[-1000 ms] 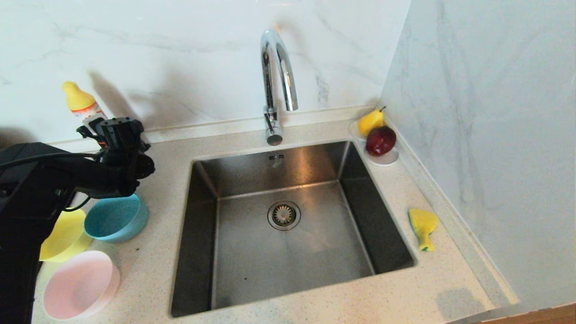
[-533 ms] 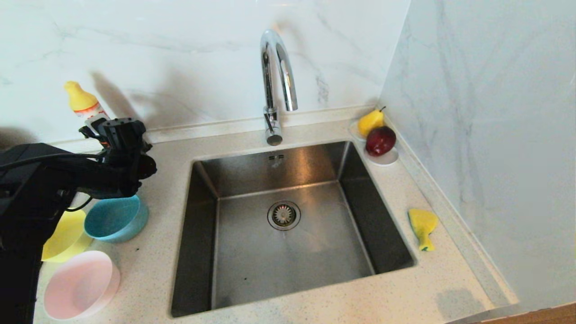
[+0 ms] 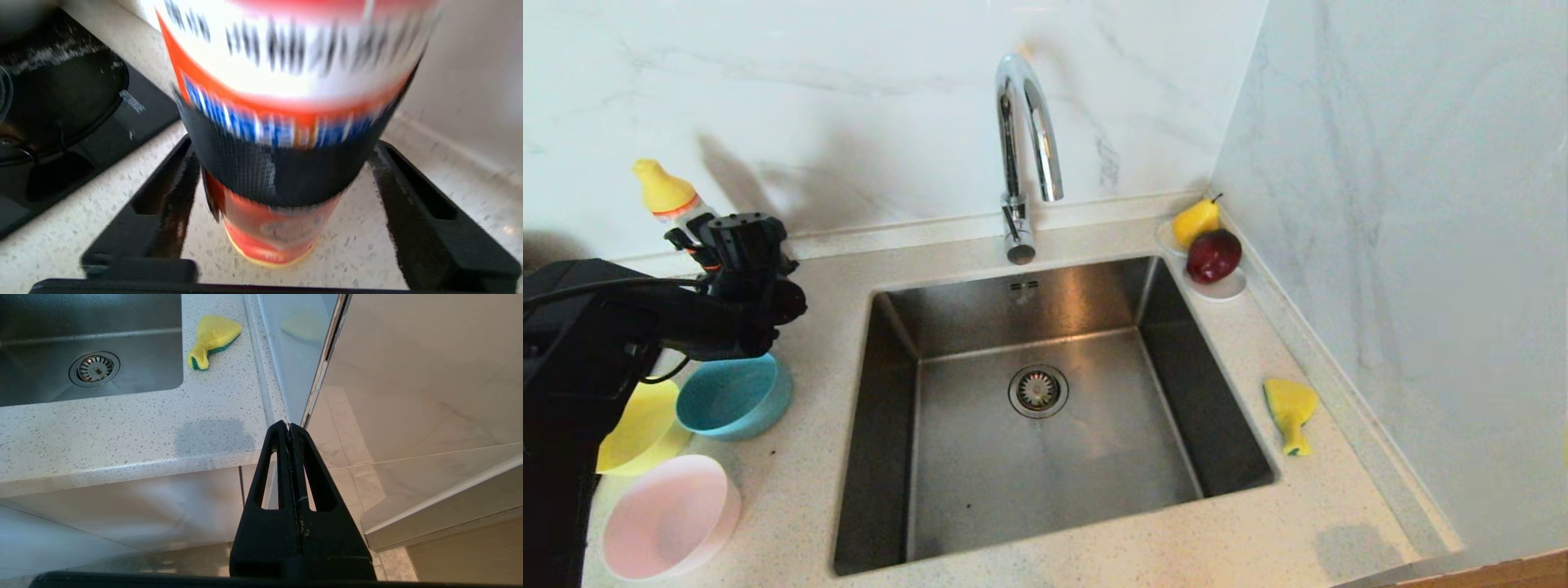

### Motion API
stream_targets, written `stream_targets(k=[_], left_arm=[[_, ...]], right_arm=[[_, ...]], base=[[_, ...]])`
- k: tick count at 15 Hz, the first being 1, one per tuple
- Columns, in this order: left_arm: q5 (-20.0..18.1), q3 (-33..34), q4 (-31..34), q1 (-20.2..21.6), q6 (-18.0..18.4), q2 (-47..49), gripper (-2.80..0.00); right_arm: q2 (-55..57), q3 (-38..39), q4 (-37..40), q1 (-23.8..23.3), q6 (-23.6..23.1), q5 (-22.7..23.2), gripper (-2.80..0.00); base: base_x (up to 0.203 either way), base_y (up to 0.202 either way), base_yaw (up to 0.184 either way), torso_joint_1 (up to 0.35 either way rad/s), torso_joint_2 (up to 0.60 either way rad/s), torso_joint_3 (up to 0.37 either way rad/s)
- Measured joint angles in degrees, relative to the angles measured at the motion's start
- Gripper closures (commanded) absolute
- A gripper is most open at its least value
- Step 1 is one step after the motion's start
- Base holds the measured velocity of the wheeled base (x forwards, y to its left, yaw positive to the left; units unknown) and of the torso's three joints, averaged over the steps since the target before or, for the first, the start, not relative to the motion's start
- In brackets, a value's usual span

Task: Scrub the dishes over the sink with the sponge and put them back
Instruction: Place the dish soap on the table

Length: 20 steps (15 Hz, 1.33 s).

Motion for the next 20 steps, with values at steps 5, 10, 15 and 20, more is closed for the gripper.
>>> stream_targets(k=[5, 10, 15, 20], left_arm=[[-0.02, 0.79, 1.19, -0.07, 0.48, -5.46, -2.80], [-0.24, 2.94, 5.36, -0.26, 0.85, -15.88, 0.00], [-1.10, 4.56, 9.28, -0.26, 1.67, -28.88, 0.00], [-7.24, 11.30, 17.95, -0.26, 3.80, -44.82, 0.00]], right_arm=[[0.00, 0.00, 0.02, 0.00, 0.00, 0.00, 0.00], [0.00, 0.00, 0.02, 0.00, 0.01, -0.02, 0.00], [0.00, 0.00, 0.05, 0.00, 0.01, -0.01, 0.00], [0.00, 0.00, 0.01, 0.00, 0.01, -0.01, 0.00]], base=[[0.000, 0.000, 0.000, 0.000, 0.00, 0.000], [0.000, 0.000, 0.000, 0.000, 0.00, 0.000], [0.000, 0.000, 0.000, 0.000, 0.00, 0.000], [0.000, 0.000, 0.000, 0.000, 0.00, 0.000]])
